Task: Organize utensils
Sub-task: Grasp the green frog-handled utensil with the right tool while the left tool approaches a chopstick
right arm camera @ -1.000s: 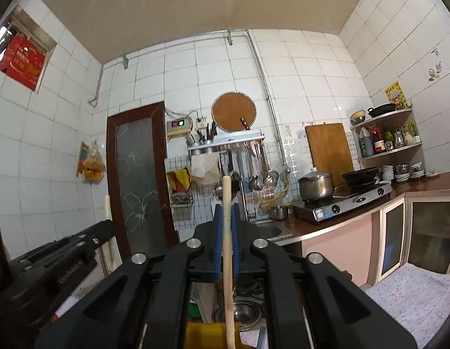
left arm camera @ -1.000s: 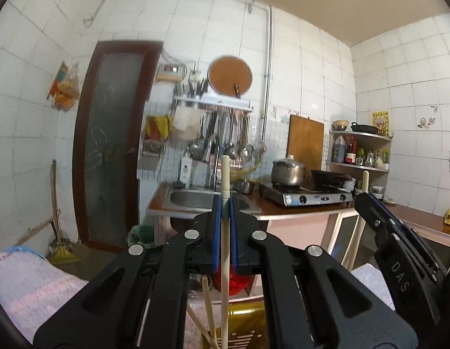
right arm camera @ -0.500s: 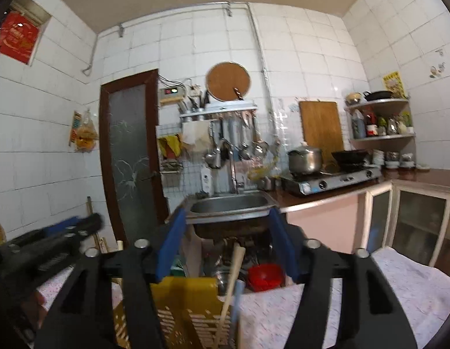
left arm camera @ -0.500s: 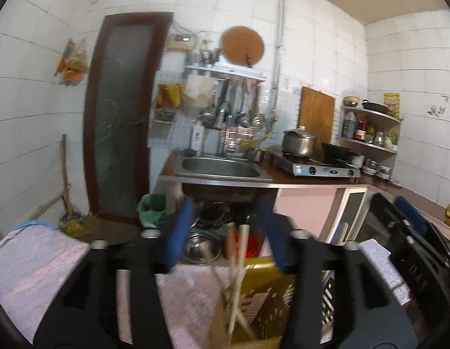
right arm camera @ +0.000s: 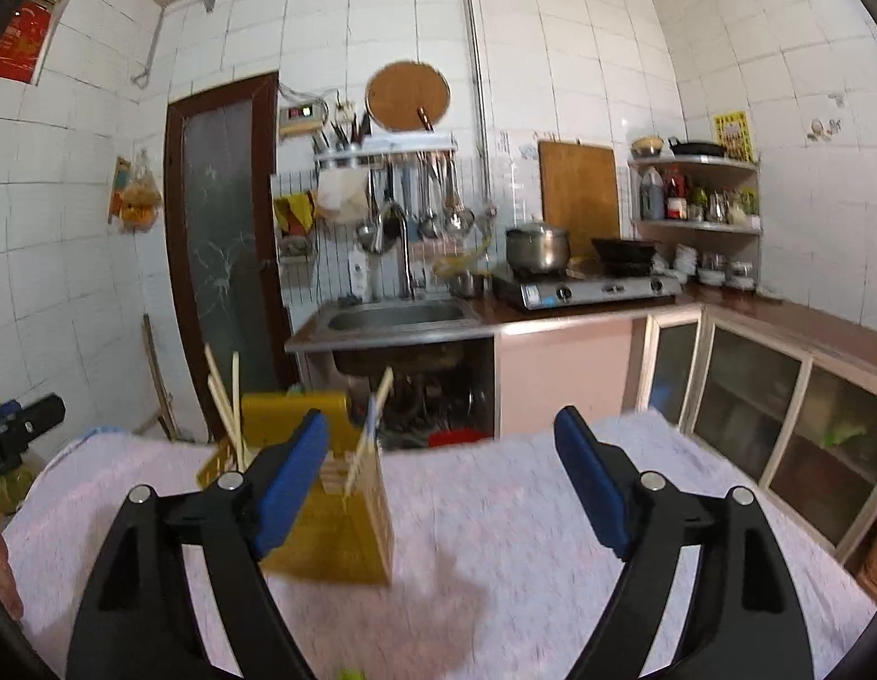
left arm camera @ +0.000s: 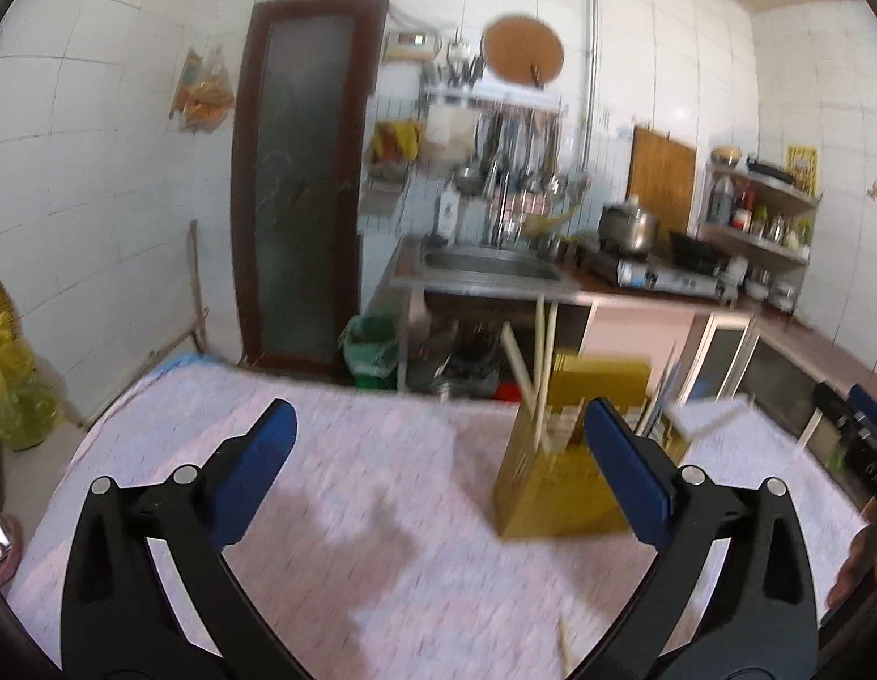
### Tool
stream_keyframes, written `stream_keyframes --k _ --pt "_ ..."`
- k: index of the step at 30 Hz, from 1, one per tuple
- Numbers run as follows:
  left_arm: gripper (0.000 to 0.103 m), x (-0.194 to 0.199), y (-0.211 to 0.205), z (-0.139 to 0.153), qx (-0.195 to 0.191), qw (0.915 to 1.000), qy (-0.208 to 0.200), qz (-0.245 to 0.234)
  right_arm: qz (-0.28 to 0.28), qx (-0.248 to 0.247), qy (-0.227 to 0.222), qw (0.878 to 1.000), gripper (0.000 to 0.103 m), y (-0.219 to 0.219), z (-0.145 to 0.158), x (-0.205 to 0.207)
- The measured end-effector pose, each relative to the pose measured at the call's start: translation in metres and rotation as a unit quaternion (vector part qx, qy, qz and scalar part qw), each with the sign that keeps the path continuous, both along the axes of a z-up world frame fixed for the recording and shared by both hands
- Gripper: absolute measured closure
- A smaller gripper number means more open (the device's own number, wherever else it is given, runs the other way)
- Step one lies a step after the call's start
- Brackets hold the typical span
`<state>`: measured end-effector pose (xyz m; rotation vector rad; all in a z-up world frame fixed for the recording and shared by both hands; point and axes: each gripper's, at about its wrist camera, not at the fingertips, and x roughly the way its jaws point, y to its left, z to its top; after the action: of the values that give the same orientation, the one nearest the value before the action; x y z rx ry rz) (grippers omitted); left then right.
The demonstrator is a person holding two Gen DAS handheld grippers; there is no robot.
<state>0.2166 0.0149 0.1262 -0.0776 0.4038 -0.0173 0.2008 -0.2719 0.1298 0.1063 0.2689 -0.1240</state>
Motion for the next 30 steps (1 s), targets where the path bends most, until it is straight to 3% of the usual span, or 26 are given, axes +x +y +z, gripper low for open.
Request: stream_keyframes --k 13,19,26,30 --pt "0.005 -0.012 0.007 -0.117 0.010 0.9901 0.140 0.007 0.011 0.003 0.138 0.990 0.022 0.020 -0.099 -0.017" --pt "0.005 -0.013 -0.002 -0.148 0.014 0.9857 0.168 -0.004 0.015 -0.007 0.202 0.979 0.022 0.039 -0.134 -0.003" --pt "0.005 -0.010 -0.016 -0.159 0.037 0.9811 0.190 -0.002 0.025 -0.032 0.263 0.964 0.024 0.064 -0.161 0.015" --pt "0.005 -0.012 -0.020 -0.158 0.032 0.9792 0.198 -0.027 0.030 -0.020 0.298 0.954 0.049 0.068 -0.170 0.026"
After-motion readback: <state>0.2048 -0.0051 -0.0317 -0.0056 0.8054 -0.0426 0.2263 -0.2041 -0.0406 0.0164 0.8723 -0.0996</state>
